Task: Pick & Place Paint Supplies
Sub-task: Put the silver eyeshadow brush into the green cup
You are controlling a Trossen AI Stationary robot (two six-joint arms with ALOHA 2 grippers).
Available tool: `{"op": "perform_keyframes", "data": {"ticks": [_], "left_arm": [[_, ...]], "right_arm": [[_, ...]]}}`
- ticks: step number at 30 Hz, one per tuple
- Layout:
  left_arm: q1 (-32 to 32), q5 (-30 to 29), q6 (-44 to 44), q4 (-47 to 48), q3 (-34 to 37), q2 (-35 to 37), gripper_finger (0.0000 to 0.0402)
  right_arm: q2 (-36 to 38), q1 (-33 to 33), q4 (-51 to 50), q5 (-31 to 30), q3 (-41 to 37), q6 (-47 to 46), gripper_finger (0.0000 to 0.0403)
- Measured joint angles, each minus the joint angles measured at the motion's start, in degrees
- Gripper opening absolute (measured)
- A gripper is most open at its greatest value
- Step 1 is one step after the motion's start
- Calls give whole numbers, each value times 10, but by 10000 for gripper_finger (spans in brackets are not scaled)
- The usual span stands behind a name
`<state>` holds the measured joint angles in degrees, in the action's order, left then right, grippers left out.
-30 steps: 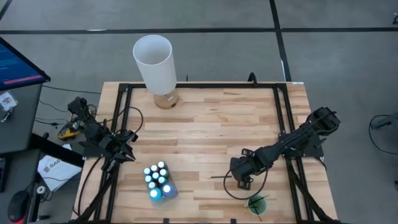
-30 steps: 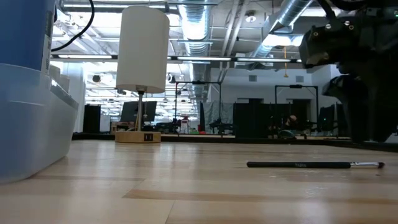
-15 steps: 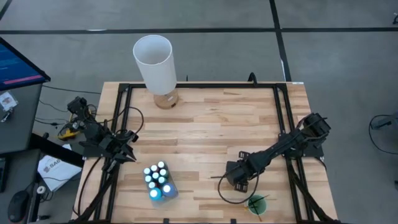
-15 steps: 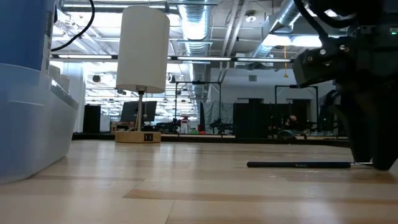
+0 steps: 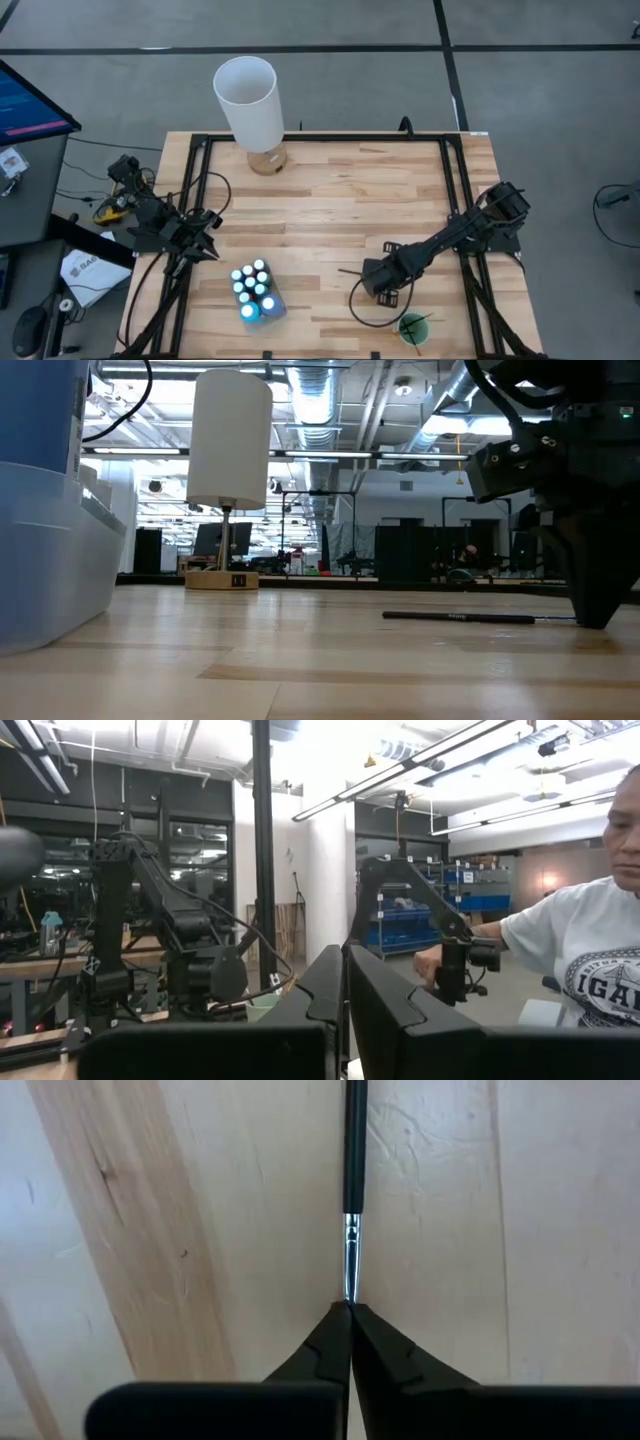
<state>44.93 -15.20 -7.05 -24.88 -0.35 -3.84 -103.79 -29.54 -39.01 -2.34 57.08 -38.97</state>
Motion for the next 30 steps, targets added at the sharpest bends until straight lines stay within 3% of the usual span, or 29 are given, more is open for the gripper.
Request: {"op": "perform_keyframes", "data": {"ticks": [12,22,30], "left_arm": [[0,0,0,-2,0,-4,8],[0,2,0,-2,0,-12,8],[0,2,0,-4,0,-13,8]], "right_arm": [[113,-1,-159,-1,70,-47,0],[229,13,-337,198,210,-192,0],[309,-1,-349,343,246,-512,0]]}}
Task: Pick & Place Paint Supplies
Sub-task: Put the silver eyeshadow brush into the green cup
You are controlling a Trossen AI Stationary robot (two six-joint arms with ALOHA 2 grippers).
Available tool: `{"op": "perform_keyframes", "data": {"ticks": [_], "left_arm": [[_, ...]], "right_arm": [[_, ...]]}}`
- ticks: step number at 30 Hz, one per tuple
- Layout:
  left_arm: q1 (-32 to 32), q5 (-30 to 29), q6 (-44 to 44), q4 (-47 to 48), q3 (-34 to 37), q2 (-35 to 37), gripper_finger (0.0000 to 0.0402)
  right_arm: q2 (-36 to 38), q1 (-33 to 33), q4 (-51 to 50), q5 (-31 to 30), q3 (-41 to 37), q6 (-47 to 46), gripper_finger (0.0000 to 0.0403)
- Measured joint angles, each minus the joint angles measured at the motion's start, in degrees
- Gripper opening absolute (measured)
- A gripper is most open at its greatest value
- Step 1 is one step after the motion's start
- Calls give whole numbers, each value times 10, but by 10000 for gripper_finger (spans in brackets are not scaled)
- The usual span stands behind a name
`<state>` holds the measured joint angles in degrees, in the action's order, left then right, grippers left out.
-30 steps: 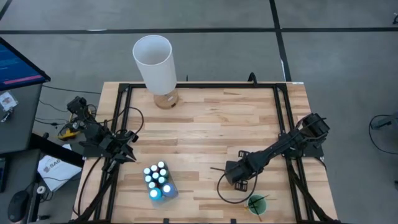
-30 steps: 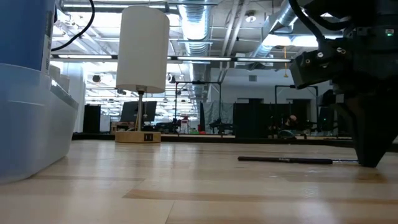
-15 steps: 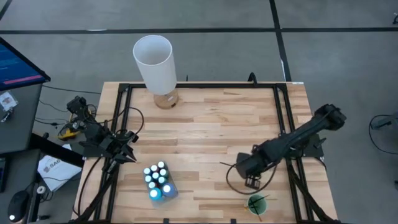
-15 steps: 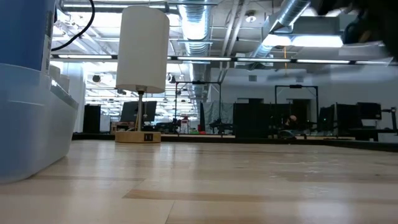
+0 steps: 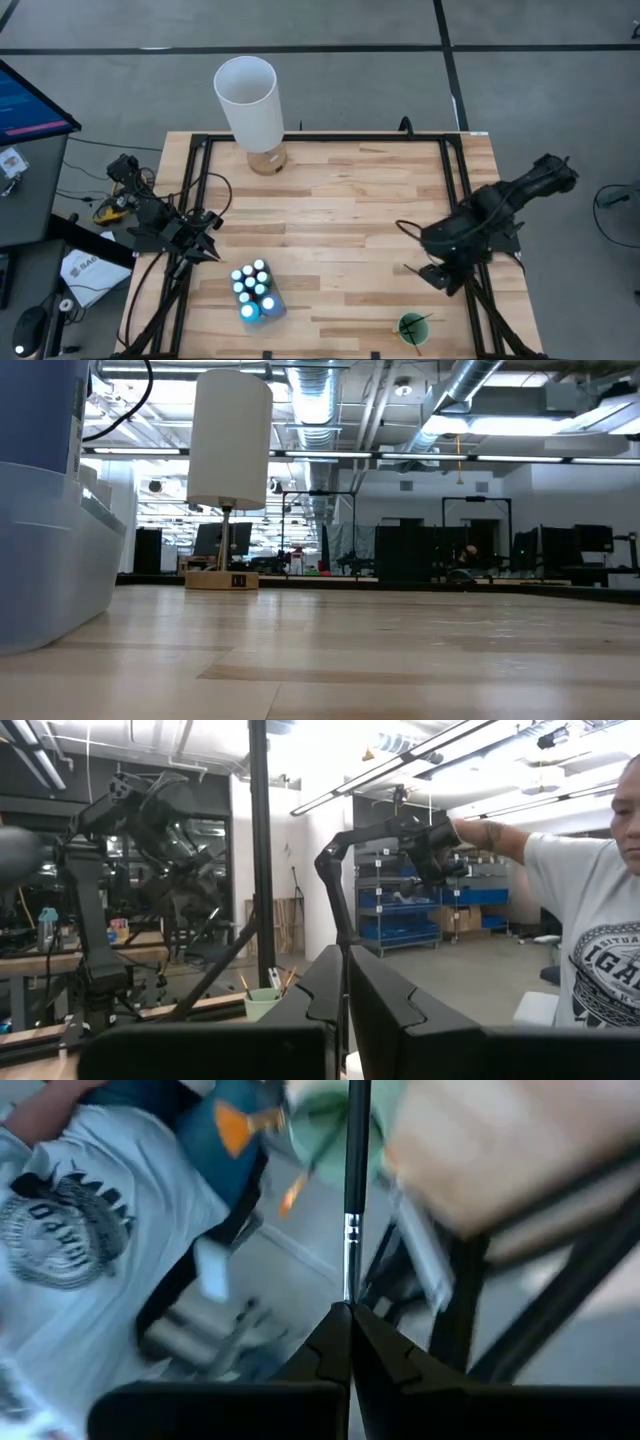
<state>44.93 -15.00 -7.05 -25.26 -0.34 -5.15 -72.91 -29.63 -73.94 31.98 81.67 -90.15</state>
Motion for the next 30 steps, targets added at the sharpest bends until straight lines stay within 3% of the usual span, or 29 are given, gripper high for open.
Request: {"op": "perform_keyframes", "data": {"ticks": [4,13,18,30], "left_arm": [[0,0,0,-2,0,0,8],[0,0,0,-3,0,0,8],[0,1,0,-6,0,0,8],[0,1,0,-7,0,0,8]], "right_arm": [[5,-35,31,52,0,-128,0],[-43,-94,171,85,0,-262,0],[-97,-104,212,150,0,-249,0],[-182,-97,179,193,0,-148,0]]}}
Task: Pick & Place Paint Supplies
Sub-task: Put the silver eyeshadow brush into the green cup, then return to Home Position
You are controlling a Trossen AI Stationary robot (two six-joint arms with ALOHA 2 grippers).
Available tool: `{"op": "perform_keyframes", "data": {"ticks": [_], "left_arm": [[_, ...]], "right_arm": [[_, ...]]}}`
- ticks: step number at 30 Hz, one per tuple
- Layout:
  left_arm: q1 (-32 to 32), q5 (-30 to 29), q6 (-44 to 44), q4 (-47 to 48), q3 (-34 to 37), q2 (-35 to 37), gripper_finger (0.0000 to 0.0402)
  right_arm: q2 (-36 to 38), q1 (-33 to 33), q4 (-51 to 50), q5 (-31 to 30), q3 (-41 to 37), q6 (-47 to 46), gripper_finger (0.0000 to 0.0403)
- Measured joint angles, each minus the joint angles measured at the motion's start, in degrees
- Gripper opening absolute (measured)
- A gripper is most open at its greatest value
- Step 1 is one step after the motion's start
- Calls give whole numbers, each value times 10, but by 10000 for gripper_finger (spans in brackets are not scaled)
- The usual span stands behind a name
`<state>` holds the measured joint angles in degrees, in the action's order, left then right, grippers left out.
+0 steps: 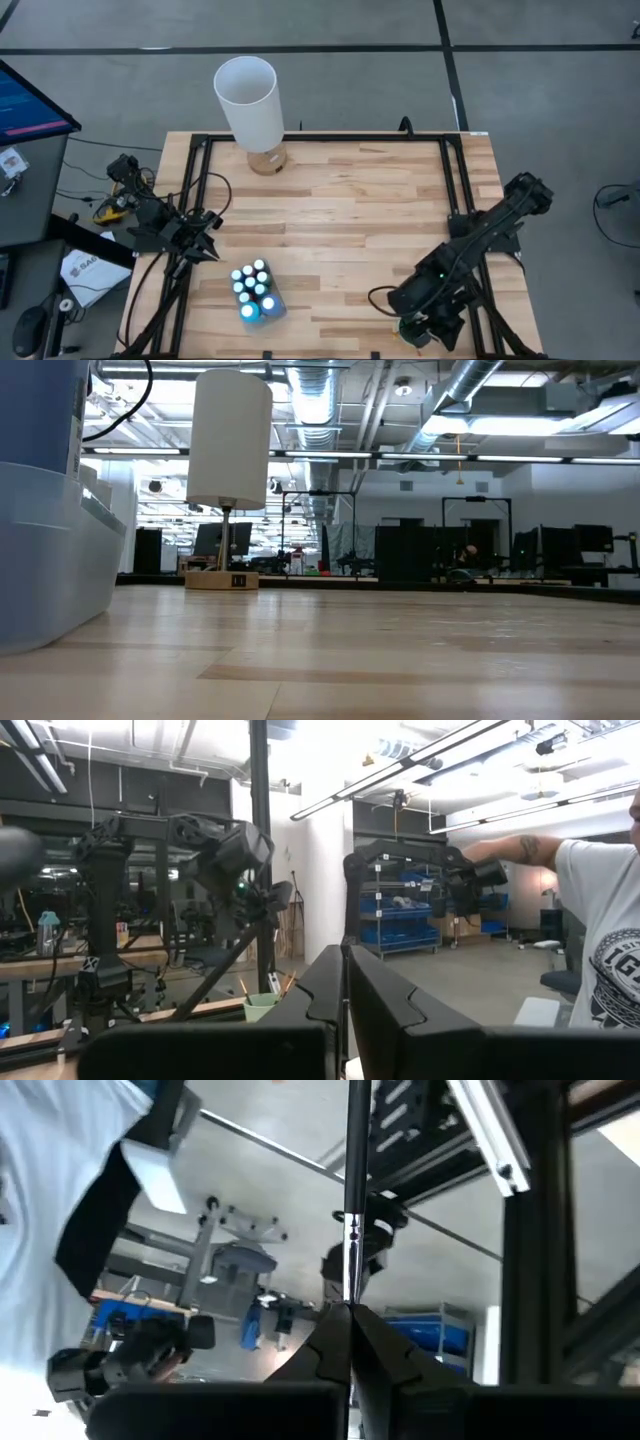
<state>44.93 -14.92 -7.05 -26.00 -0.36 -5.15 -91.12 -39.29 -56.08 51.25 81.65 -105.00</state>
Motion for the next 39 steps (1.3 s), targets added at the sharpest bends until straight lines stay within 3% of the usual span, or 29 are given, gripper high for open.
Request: {"op": "perform_keyframes", "data": {"ticks": [22,33,36,39], "left_arm": [[0,0,0,-2,0,0,8],[0,0,0,-2,0,0,8],[0,-1,0,-2,0,0,8],[0,0,0,-2,0,0,8]], "right_arm": [[-1,17,-37,30,0,1,2],[-1,19,-76,26,0,-1,62],[-1,19,-88,-2,0,40,77],[11,19,-80,-81,0,99,86]]}}
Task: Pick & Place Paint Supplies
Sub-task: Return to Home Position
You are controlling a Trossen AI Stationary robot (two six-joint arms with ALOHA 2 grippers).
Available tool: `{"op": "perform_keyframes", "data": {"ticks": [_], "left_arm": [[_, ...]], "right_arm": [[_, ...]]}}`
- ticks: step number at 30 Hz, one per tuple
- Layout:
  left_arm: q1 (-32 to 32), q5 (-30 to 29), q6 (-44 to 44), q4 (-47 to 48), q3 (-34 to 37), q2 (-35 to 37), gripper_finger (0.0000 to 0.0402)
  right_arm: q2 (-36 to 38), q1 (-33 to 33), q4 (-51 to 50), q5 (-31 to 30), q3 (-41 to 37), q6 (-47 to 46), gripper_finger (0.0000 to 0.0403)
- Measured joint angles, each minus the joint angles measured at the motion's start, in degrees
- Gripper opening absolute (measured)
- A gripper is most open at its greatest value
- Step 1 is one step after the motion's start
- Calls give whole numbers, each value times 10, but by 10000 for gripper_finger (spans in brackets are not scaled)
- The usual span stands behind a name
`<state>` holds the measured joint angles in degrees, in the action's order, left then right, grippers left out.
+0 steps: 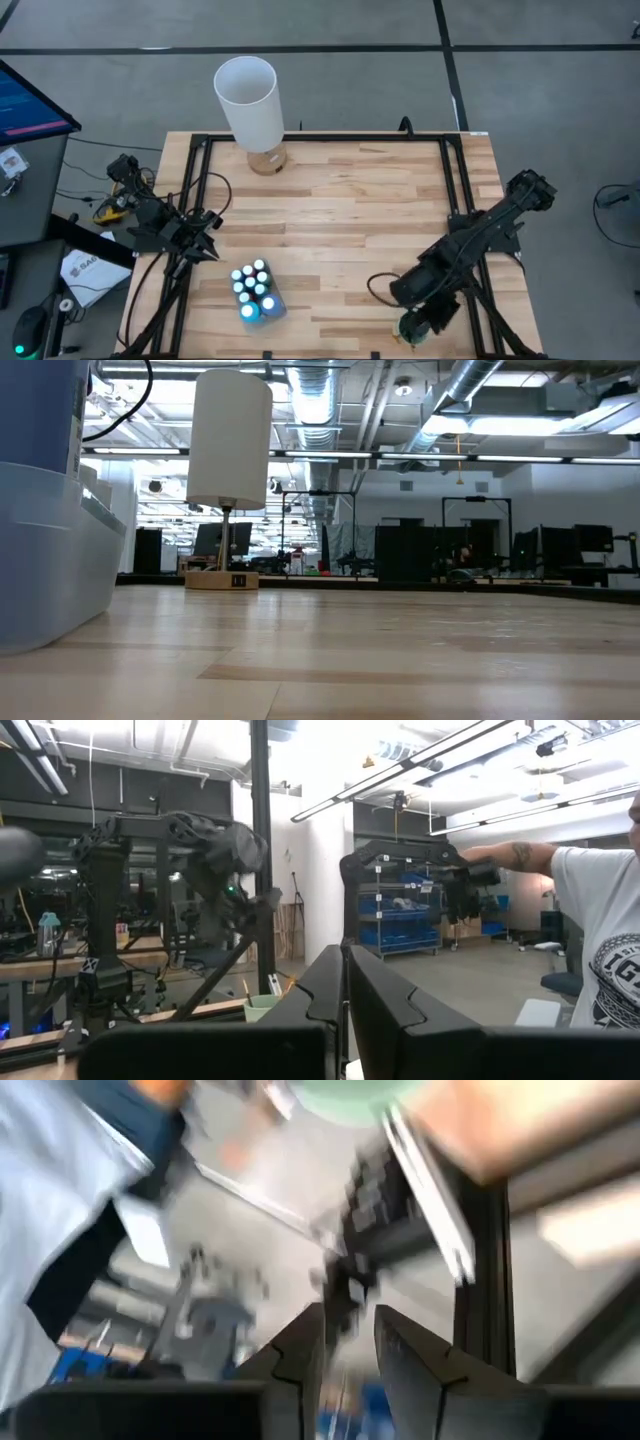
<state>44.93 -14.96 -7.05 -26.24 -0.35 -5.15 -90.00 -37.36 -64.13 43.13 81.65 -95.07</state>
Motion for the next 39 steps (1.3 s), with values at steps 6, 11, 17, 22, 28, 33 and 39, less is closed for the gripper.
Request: {"op": "perform_keyframes", "data": {"ticks": [6,11,17,22,28,33,39], "left_arm": [[0,0,0,0,0,0,8],[0,0,0,0,0,0,8],[0,0,0,0,0,0,8],[0,0,0,0,0,0,8],[0,0,0,0,0,0,8],[0,0,0,0,0,0,8],[0,0,0,0,0,0,8]], "right_arm": [[72,23,37,-223,0,130,80],[154,53,29,-443,0,357,67],[265,64,19,-693,-6,631,45],[395,64,72,-771,-111,736,4],[566,64,230,-776,-329,779,4],[706,64,417,-738,-506,868,2],[845,66,511,-730,-641,927,1]]}}
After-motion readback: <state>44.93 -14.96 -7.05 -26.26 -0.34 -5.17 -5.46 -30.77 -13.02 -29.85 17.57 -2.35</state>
